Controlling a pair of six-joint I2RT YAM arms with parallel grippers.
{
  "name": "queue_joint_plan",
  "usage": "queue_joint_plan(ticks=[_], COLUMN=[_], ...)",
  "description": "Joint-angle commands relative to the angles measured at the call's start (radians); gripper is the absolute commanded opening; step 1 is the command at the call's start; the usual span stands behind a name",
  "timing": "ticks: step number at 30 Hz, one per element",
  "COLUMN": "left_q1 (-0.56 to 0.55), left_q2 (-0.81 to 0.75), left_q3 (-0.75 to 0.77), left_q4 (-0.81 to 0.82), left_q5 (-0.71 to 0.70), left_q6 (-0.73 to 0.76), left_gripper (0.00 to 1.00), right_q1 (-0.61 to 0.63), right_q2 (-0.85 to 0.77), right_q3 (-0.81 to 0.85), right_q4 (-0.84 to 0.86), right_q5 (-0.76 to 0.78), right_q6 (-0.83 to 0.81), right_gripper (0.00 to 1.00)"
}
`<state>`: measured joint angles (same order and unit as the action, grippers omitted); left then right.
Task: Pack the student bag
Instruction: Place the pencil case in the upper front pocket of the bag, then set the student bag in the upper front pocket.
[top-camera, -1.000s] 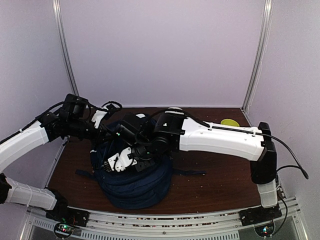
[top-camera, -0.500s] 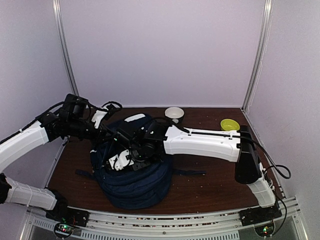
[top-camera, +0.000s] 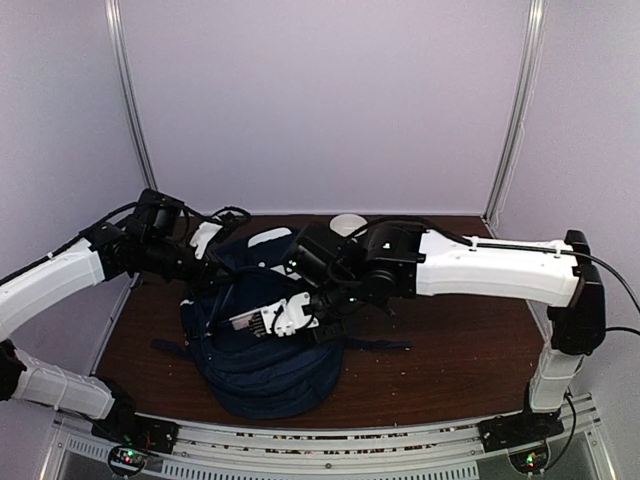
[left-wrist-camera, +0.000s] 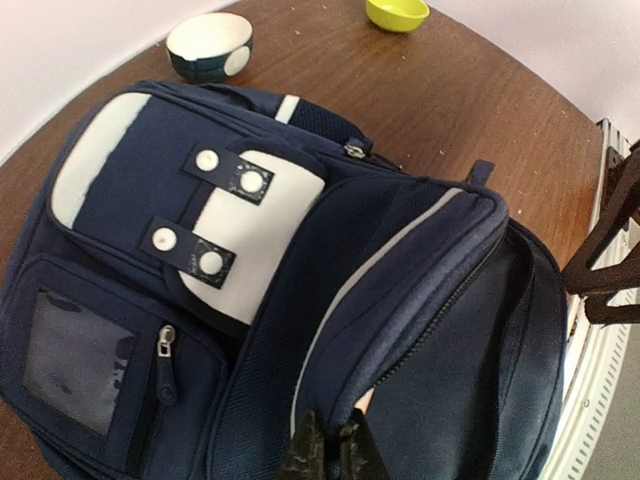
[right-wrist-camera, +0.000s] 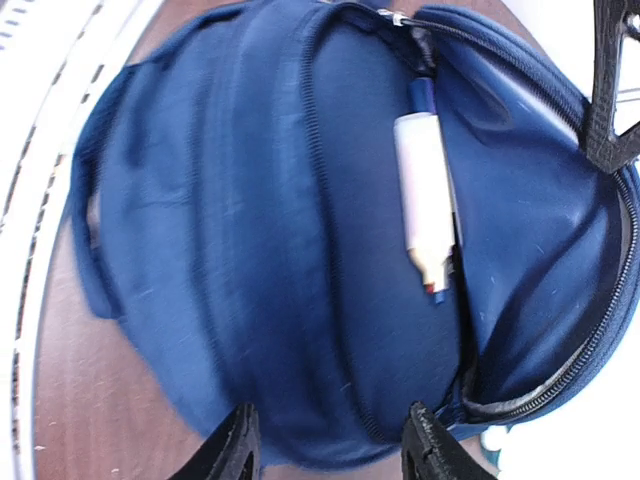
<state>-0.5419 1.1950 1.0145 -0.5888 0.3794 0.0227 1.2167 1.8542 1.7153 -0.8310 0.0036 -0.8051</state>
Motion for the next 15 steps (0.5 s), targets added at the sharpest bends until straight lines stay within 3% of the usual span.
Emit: queue_joint_plan(ticks=[1,5,10,15], left_q1=[-0.12,-0.223,-0.264,-0.287], left_q2=[0.08,0.131,0.162,0.222], left_q3=[0.063,0.063,0.016,0.04], left_q4=[0.023,0.026,0.103,0.173], left_q5=[0.026,-0.034,-0.044,-0.073], left_q6=[-0.035,-0.09,-0.144,-0.184], left_gripper=[0.0,0.0,0.0,0.0], right_q1=[-0.007,-0.011,-0.023,-0.078], right_q2=[-0.075,-0.158,-0.205,-0.205], right_q3=[-0.171,-0.381,-0.562,-0.61], right_q4=[0.028,0.112,0.258,0.379], right_q5=[-0.1,-0.124,-0.033,0.054], right_q6=[0.05,0.058,0.072,0.09], right_gripper=[0.49,0.49,0.48,0.45])
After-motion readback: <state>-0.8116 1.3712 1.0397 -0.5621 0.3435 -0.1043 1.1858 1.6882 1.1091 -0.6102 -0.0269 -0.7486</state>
